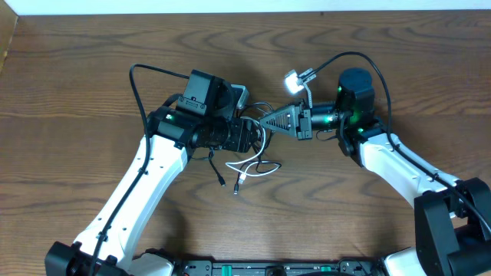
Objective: Untangle cables
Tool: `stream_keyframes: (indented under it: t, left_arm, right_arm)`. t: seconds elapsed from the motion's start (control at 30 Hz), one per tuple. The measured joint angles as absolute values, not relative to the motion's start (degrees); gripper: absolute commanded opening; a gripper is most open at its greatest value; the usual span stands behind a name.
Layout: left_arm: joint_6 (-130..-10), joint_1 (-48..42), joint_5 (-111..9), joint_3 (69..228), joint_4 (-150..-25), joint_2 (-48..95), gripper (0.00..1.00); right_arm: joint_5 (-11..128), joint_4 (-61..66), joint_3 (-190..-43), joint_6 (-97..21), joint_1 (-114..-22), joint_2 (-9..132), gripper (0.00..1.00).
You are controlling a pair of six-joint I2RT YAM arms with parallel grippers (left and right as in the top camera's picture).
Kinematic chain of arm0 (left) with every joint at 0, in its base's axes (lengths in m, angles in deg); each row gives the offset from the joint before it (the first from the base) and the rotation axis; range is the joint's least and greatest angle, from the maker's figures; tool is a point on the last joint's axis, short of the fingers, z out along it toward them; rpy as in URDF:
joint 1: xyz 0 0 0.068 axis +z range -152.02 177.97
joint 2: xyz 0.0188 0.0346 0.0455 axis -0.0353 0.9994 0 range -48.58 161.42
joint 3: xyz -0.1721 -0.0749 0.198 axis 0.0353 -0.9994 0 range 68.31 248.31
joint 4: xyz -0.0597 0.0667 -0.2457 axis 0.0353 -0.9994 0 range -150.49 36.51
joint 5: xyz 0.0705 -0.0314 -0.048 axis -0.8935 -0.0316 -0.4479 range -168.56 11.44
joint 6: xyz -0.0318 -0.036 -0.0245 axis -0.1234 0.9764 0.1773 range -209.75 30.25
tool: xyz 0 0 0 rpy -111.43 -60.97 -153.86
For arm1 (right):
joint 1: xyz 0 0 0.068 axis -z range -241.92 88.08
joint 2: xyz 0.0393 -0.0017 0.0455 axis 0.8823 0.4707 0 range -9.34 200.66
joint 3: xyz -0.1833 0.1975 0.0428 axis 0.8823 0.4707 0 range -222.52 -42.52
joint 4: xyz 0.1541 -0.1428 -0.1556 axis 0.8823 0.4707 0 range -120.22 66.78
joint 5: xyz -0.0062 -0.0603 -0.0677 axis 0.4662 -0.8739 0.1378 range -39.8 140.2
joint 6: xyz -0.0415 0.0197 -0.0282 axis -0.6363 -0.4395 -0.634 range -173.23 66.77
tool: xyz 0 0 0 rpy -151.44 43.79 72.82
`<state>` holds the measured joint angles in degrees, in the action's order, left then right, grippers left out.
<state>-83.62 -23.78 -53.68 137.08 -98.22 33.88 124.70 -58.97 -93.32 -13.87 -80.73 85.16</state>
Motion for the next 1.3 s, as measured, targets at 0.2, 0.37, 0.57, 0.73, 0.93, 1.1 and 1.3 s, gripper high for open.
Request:
stream_keyframes:
  t: [0.2, 0.37, 0.57, 0.73, 0.93, 1.1, 1.3]
  left_arm:
    - [-83.58, -23.78, -55.87, 137.08, -94.22, 33.88, 0.61]
    - [-82.42, -23.78, -56.46, 137.08, -89.24, 33.88, 0.60]
    - [-81.76, -23.78, -55.78, 137.08, -89.94, 33.88, 0.07]
    - [-81.78, -23.76, -53.00, 137.08, -90.68, 33.88, 0.08]
    - [-81.81, -23.72, -51.47, 137.08, -90.72, 31.56, 0.07]
    - [-81.81, -23.67, -50.47, 137.28, -89.46, 24.15, 0.07]
    - [-81.78, -23.67, -49.90, 138.06, -89.00, 16.63, 0.07]
  right_arm:
    - [127.10, -58.93, -93.32, -11.69, -80.58, 85.16, 0.01]
    - [129.22, -58.97, -93.32, -10.68, -80.58, 85.16, 0.01]
    - [129.97, -58.97, -93.32, -9.98, -80.58, 85.16, 0.01]
    - [129.99, -58.80, -93.32, -10.03, -80.58, 85.16, 0.02]
    - [128.87, -51.96, -93.35, -11.51, -80.55, 85.16, 0.13]
    - [121.16, -38.95, -93.45, -15.32, -80.49, 85.16, 0.34]
    - [101.22, -22.25, -93.35, -19.56, -80.47, 85.16, 0.35]
